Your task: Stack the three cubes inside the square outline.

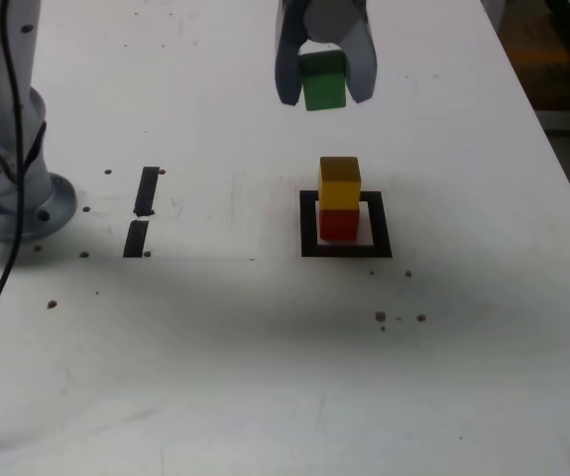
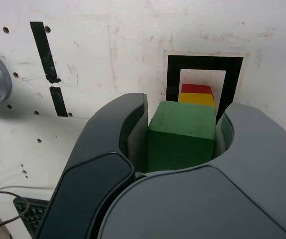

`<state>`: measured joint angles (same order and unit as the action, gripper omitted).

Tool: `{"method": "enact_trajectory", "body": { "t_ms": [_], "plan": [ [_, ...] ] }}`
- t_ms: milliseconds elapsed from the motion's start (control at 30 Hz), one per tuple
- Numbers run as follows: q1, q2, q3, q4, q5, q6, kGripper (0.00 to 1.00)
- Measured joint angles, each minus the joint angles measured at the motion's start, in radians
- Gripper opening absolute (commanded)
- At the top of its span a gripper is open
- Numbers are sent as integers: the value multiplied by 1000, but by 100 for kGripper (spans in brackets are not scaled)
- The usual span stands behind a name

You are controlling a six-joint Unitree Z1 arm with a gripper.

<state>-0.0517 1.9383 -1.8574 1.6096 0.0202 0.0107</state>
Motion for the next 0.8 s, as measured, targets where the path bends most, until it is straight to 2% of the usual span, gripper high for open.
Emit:
{"method": "enact_trajectory", "body": {
  "t_ms": [333, 800],
  "plan": [
    [-26, 105, -18, 3, -58, 20, 13],
    [-80, 135, -40, 1, -27, -49, 14]
  ]
}}
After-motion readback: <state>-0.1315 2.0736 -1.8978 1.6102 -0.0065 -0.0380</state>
